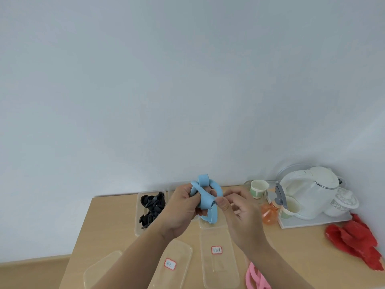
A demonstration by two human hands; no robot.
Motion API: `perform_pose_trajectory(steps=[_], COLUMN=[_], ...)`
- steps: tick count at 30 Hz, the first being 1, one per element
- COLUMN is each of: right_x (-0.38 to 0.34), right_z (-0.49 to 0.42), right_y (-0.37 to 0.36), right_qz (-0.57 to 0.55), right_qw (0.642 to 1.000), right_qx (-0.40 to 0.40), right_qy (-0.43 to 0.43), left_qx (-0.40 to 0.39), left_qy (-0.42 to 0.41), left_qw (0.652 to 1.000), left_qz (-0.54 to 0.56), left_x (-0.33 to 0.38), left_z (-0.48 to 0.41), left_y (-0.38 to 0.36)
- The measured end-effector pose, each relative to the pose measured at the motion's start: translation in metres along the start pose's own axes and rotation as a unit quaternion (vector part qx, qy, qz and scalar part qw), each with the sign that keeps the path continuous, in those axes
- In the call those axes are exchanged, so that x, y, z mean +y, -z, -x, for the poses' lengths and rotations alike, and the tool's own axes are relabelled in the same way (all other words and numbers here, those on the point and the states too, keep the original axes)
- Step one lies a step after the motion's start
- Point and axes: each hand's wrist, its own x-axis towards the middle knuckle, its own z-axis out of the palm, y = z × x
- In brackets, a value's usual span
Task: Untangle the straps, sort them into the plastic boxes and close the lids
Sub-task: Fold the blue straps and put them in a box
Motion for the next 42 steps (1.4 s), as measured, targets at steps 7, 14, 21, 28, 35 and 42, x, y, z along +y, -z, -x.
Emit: perform_pose_trajectory(steps=[7, 14, 21, 28, 35, 42], right_x=[-0.014, -0.024, -0.021, -0.013, -0.005, 0.004], right_z=[-0.032, -0.049, -0.050, -0.054, -0.063, -0.062], right_y=[0.014, 0.004, -0.003, -0.005, -0.001, 0.000], right_qz=[-0.059, -0.019, 0.056, 0.049, -0.025, -0.076], right_qw=[0.975, 0.977, 0.989, 0.990, 0.986, 0.976], right_qx=[-0.164, -0.182, -0.117, -0.107, -0.099, -0.091], right_qy=[-0.138, -0.109, -0.070, -0.082, -0.129, -0.185], left_qx=[-0.061, -0.113, -0.103, 0.101, 0.115, 0.081], left_qy=[0.002, 0.027, 0.102, 0.031, 0.010, 0.014], left_qw=[0.984, 0.977, 0.984, 0.994, 0.993, 0.996], left_qz=[-0.165, -0.180, 0.107, 0.003, 0.037, -0.030], left_x=[0.012, 0.021, 0.010, 0.002, 0.008, 0.004], left_z=[-0.002, -0.008, -0.010, -0.010, -0.022, -0.027], left_y=[0.012, 0.014, 0.026, -0.005, -0.011, -0.009])
